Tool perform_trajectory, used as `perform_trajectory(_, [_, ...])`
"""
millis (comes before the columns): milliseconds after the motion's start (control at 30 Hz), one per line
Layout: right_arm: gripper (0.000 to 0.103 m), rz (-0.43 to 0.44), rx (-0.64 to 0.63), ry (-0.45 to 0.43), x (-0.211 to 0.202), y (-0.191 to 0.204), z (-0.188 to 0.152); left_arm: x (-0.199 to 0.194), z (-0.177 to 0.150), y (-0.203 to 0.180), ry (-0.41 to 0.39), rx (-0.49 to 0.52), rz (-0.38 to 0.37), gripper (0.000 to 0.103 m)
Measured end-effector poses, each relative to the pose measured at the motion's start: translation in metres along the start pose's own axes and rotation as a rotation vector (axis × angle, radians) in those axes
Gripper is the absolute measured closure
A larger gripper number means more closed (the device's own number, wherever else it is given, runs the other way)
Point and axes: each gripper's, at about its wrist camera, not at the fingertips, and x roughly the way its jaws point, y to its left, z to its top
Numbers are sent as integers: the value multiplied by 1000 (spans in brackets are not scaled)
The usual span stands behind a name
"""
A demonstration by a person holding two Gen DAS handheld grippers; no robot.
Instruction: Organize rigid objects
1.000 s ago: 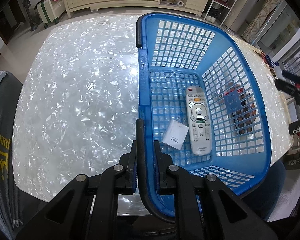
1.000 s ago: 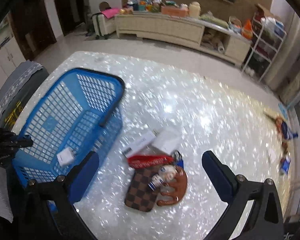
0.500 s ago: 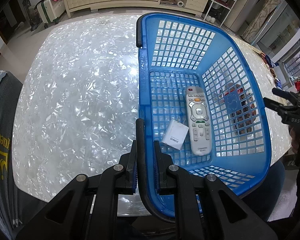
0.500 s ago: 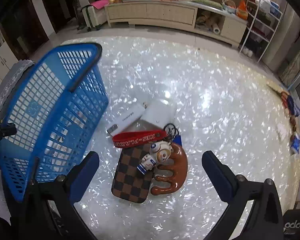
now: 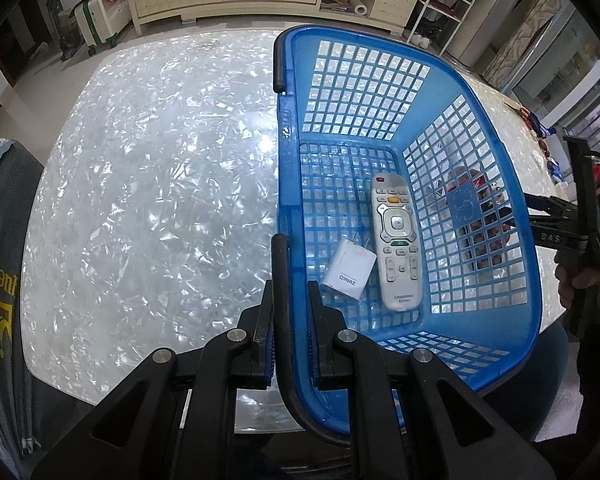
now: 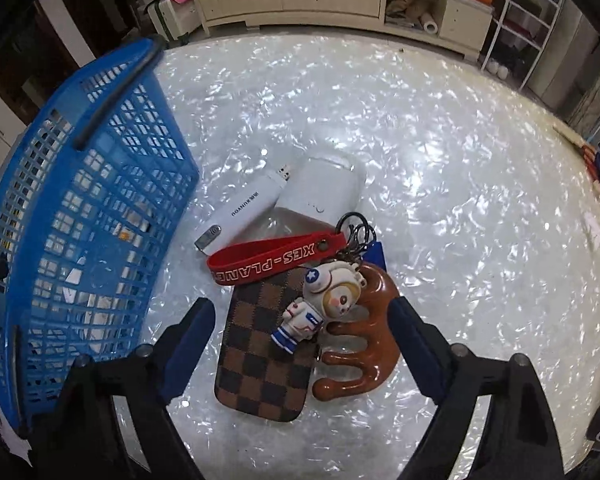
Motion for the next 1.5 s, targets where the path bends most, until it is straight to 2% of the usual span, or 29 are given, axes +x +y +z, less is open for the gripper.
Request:
perform_trajectory(33, [20, 6, 11, 7, 3, -1, 0, 0, 0, 0, 0, 0, 0, 89])
perform_trajectory(167, [45, 0, 51, 9, 14, -4, 1, 0, -1, 0, -3, -6, 2, 89])
perform_trajectory(200, [49, 0, 61, 9, 15, -6, 1, 0, -1, 0, -3, -5, 3, 89])
perform_trajectory(433, [65, 6, 117, 17, 29, -13, -1, 0, -1, 1, -2, -7, 1, 89])
perform_trajectory(667, [67, 1, 127, 5, 30, -23, 1, 4, -2, 2, 3, -9, 7, 89])
perform_trajectory(933, [67, -18, 110, -68, -6, -25, 4, 4, -3, 1, -1, -10, 12, 89])
perform_trajectory(1200, [67, -27, 61, -159, -52, -13, 8, 3, -3, -1, 0, -6, 17, 89])
perform_trajectory(1500, [67, -30, 5, -222, -87, 11, 11, 3, -3, -1, -4, -6, 21, 89])
